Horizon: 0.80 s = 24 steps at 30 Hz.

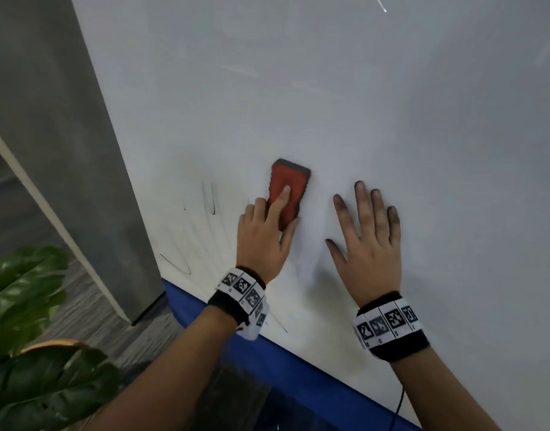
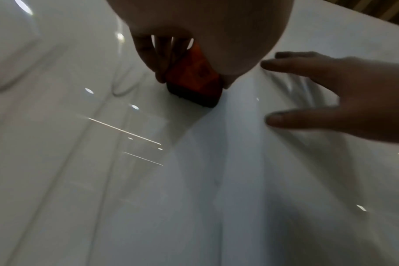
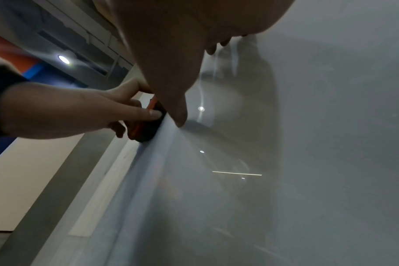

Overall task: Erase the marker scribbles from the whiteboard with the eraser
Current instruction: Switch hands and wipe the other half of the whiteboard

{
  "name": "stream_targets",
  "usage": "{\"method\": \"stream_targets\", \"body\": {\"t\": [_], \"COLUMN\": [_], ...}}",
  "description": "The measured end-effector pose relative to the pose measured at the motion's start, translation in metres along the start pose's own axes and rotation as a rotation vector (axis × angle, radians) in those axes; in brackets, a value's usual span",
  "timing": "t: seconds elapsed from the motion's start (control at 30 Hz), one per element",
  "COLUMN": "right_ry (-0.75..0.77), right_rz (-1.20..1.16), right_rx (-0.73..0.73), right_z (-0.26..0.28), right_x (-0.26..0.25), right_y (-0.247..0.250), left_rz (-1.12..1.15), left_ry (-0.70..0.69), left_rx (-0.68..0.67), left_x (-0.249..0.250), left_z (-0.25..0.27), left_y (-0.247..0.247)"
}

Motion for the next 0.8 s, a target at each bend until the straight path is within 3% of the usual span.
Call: {"method": "stream_targets", "body": {"t": [0.17,0.23,0.37,0.5,0.7,0.8], "right_ry": [-0.007,-0.004,-0.005,0.008,-0.026,-0.036], "right_rz": [-0.012,-0.01,-0.009,-0.012,0.001,0.001], "right_rx": [-0.018,-0.031,-0.04,-0.037,-0.055,-0.058], "right_z": [0.005,0.007,0.012,0.015,0.018,0.02], "right_x": [-0.001,-0.001,-0.002,-0.002,-0.008,-0.01], "right_y": [0.0,-0.003,-0.004,-0.005,-0.009,-0.012], "left_rz": [0.513,0.579,0.441,0.421,0.301,0.261], "left_ry": [0.676,0.822,0.962,0.958,0.582,0.652], "left_rx": [0.187,0.175,-0.013,0.013,0.179,0.196], "left_x": [-0.045,-0.036,-0.031,-0.042,-0.055,-0.073], "left_z": [0.0,0.035,0.103,0.078,-0.028,-0.025], "left_y": [-0.016,-0.038,-0.055,-0.044,0.009,0.001]}}
Point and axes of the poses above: each hand's wrist, its own z-axis away from the middle knuckle, its own y-axis out of the back of the hand, x = y × z, the point moved 3 cm from there along -z, towards the middle knuckle, and after that the axes turned 1 degree about x, right-handed, at the moved point
